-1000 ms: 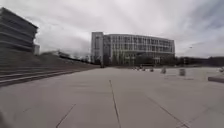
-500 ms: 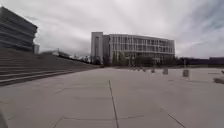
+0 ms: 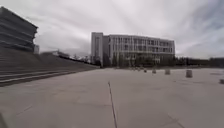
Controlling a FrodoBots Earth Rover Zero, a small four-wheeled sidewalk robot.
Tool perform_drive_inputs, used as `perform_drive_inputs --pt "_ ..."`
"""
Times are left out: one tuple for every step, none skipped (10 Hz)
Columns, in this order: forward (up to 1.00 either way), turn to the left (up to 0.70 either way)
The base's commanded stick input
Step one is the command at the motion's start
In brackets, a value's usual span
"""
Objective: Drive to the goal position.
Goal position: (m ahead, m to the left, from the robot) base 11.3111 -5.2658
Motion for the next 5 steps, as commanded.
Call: perform_drive_inputs --pt "0.7 0.0" --pt "0.7 0.0" --pt "0.7 0.0" --pt "0.7 0.0" --pt "0.7 0.0"
